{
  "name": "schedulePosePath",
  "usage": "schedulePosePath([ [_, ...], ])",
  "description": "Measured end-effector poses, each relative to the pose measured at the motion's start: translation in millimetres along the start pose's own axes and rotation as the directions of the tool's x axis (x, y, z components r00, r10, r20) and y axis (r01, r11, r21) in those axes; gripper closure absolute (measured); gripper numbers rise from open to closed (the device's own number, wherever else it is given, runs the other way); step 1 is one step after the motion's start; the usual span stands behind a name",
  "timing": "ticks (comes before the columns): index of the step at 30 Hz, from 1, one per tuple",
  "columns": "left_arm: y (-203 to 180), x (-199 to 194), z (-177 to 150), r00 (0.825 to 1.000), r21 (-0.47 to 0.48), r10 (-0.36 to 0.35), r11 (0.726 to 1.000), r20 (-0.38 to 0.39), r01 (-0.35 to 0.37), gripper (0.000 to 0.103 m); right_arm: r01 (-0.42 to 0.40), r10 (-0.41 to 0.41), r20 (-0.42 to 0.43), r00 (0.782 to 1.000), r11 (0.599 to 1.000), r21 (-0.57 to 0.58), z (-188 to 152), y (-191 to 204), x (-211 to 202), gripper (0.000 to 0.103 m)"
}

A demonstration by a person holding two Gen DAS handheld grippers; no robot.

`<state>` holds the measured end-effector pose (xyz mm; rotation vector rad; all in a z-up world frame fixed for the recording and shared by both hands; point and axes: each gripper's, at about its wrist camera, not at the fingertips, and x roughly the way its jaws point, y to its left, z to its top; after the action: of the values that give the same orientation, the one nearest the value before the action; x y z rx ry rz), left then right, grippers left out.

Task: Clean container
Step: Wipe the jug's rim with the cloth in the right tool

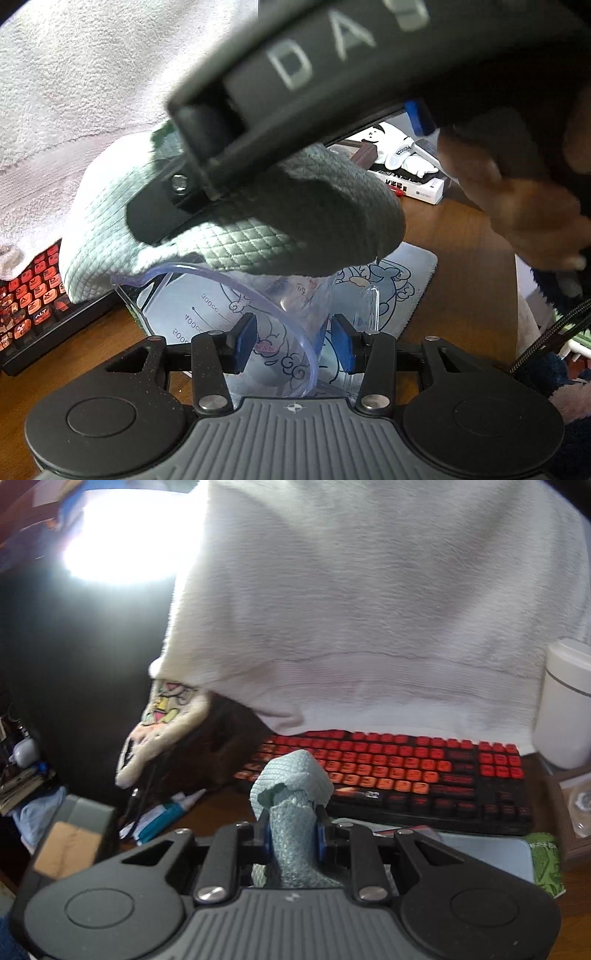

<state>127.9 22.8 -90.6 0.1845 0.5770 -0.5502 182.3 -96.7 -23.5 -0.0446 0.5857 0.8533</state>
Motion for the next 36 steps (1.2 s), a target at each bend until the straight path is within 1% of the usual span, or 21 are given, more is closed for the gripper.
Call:
schedulePosePath([
  [2,0.7,-0.4,-0.1,1.0,-0.001,-0.001,1.0,0.0,0.001,0.059,0.003,-0.003,0.018,1.0,1.0,0.003,-2.7,-2.4,-1.9,0.083],
  [5,1.9,-1.4,-0.5,1.0,-0.005,-0.004,1.0,0.0,0.004,0.059,-0.008,0.007,0.031,0.999,0.999,0.046,-3.5,-16.7,-5.3,0.083],
  [9,2.7,-3.0,-1.0,1.0,-0.005,-0.004,1.0,0.001,0.004,0.059,0.044,-0.048,0.052,0.997,0.996,0.072,-2.8,-39.1,-10.1,0.083],
  [12,4.2,-3.4,-1.3,1.0,-0.005,-0.004,1.0,0.0,0.004,0.059,0.06,-0.071,0.065,0.995,0.986,0.158,-1.8,-61.9,-15.8,0.083],
  [15,-0.2,-2.9,-0.8,1.0,-0.003,-0.003,1.0,0.0,0.003,0.059,0.087,-0.107,0.102,0.989,0.978,0.187,-8.0,-68.1,-20.9,0.083],
  [18,-5.1,-2.7,-0.4,1.0,-0.002,-0.002,1.0,0.0,0.002,0.059,0.109,-0.137,0.167,0.976,0.98,0.168,-20.6,-57.4,-25.6,0.083],
  [20,-4.9,-2.3,-0.1,1.0,-0.002,-0.002,1.0,0.0,0.002,0.059,0.114,-0.136,0.208,0.968,0.987,0.117,-31.1,-42.6,-28.8,0.083],
  [25,-5.4,-5.3,0.5,1.0,0.0,0.0,1.0,0.0,0.0,0.059,0.054,-0.051,0.269,0.962,0.999,-0.006,-52.3,-8.2,-37.3,0.083],
  [27,-6.3,-5.6,0.6,1.0,0.001,0.001,1.0,0.0,-0.001,0.059,0.055,-0.044,0.283,0.958,0.998,-0.033,-58.0,1.6,-39.5,0.083],
  [29,-6.5,-5.7,0.4,1.0,0.001,0.0,1.0,0.0,0.0,0.059,0.054,-0.042,0.295,0.955,0.998,-0.035,-62.0,4.5,-40.5,0.083],
  [33,-4.4,-4.6,-0.5,1.0,-0.005,-0.004,1.0,0.0,0.004,0.059,0.048,-0.041,0.31,0.95,0.999,-0.015,-66.4,-2.1,-39.6,0.083],
  [36,-3.0,-4.3,0.1,1.0,-0.005,-0.004,1.0,0.0,0.004,0.059,0.087,-0.07,0.327,0.942,0.996,-0.036,-68.0,-5.8,-39.9,0.082],
])
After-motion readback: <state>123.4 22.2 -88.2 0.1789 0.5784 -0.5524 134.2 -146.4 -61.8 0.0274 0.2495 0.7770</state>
